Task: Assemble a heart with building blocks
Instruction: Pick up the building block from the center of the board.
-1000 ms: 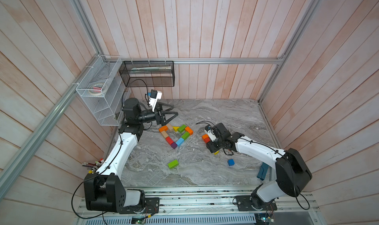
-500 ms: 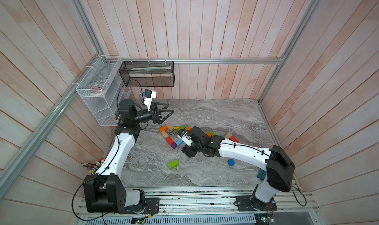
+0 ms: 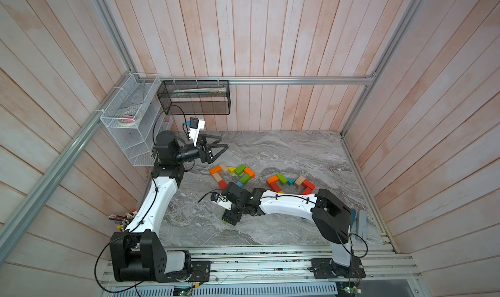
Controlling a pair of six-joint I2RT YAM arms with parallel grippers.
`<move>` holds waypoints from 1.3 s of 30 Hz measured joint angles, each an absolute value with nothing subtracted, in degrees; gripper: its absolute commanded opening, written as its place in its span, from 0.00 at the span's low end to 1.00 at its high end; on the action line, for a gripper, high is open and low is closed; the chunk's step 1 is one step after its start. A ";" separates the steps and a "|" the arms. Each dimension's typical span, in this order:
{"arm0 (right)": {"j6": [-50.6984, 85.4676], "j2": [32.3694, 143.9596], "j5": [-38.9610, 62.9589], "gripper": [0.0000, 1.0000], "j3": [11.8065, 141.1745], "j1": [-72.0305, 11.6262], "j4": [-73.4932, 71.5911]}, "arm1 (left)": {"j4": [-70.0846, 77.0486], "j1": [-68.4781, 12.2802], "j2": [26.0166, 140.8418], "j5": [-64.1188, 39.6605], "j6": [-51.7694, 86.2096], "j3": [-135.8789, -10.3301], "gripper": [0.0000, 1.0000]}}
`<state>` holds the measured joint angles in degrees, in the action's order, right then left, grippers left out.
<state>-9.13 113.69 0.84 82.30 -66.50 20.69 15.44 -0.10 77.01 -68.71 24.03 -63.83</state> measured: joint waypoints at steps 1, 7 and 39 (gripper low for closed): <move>-9.37 113.69 0.97 0.89 82.30 -66.61 20.88 | 15.49 -0.10 77.01 -68.73 24.12 -63.83 1.00; -11.03 114.02 0.99 0.89 82.50 -66.87 22.20 | 15.99 -0.03 76.88 -68.73 24.67 -63.83 1.00; -3.31 119.37 4.38 0.28 84.23 -66.19 20.88 | 17.69 -0.01 76.82 -68.77 25.69 -63.57 1.00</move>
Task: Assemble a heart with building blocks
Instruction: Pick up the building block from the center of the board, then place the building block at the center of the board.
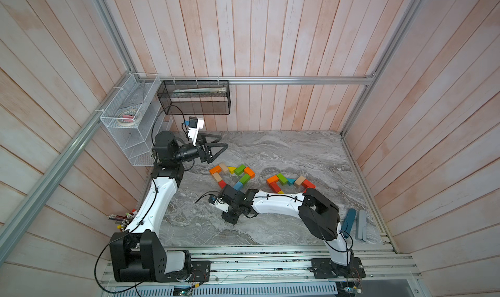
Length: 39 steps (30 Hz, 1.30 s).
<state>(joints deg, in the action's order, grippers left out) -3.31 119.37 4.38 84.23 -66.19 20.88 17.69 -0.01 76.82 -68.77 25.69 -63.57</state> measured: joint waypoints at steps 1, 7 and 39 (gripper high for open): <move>-2.17 118.45 4.38 0.28 82.78 -66.04 20.12 | 17.76 -0.01 76.82 -68.77 25.76 -63.53 1.00; 7.22 109.80 3.99 0.27 69.73 -63.96 14.59 | 17.61 -0.01 76.82 -68.77 25.76 -63.51 1.00; 56.01 73.54 -14.02 0.63 31.09 -62.54 15.05 | -18.24 -16.34 70.35 -41.43 16.47 -66.02 1.00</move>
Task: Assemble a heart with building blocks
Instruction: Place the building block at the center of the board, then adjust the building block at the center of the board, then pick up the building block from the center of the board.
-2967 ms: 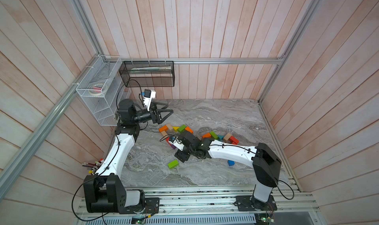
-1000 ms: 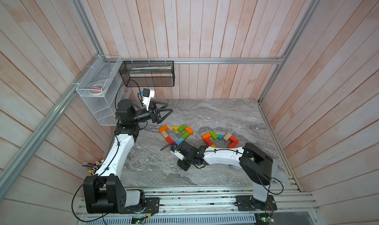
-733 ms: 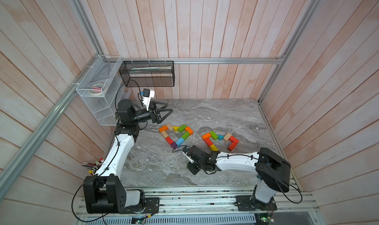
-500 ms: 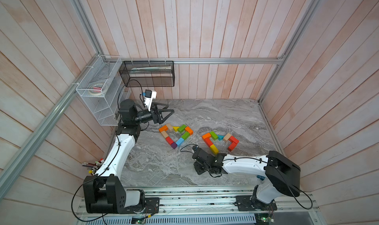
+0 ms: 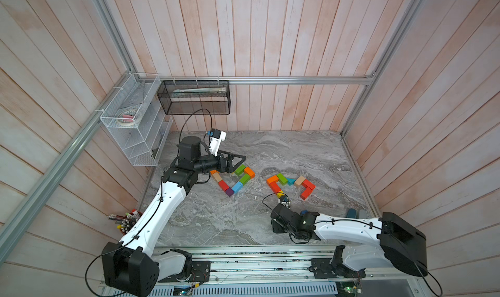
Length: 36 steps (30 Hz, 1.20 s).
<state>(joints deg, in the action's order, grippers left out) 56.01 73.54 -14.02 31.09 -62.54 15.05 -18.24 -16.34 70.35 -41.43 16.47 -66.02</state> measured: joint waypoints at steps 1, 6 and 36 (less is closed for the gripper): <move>56.16 71.96 -13.28 0.63 29.91 -62.54 14.44 | -19.49 -17.08 69.08 -39.72 16.47 -65.69 1.00; 56.03 67.66 -9.26 0.63 25.96 -63.26 9.56 | -24.77 -20.64 63.81 -33.26 16.47 -62.46 1.00; 43.77 27.14 -6.96 0.75 32.45 -65.12 25.23 | -27.66 -45.69 70.11 -17.45 11.31 -48.25 0.86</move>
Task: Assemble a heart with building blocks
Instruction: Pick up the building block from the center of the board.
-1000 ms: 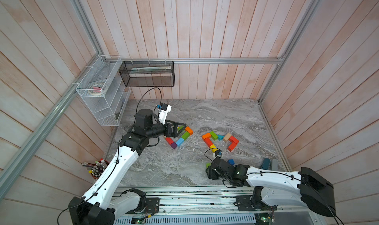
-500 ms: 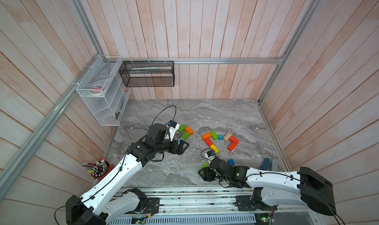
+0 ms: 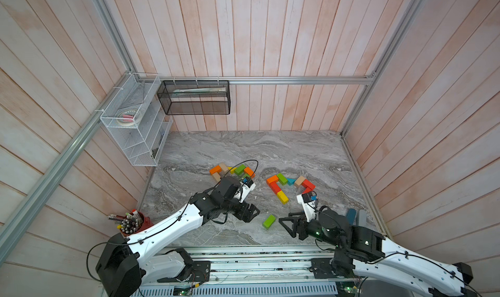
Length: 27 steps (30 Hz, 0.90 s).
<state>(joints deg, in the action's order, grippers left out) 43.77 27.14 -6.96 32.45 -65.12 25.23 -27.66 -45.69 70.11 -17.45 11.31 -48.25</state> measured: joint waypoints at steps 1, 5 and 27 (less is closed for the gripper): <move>43.79 25.06 -7.25 0.79 33.76 -65.12 27.07 | -27.16 -46.57 71.35 -17.23 11.14 -48.25 0.85; 43.81 19.49 -8.14 0.89 38.24 -65.12 33.61 | -25.36 -49.36 75.92 -16.05 11.14 -48.27 0.83; 44.60 14.92 -13.58 0.98 44.99 -65.12 54.02 | -22.48 -58.61 92.77 -10.04 14.33 -55.96 0.63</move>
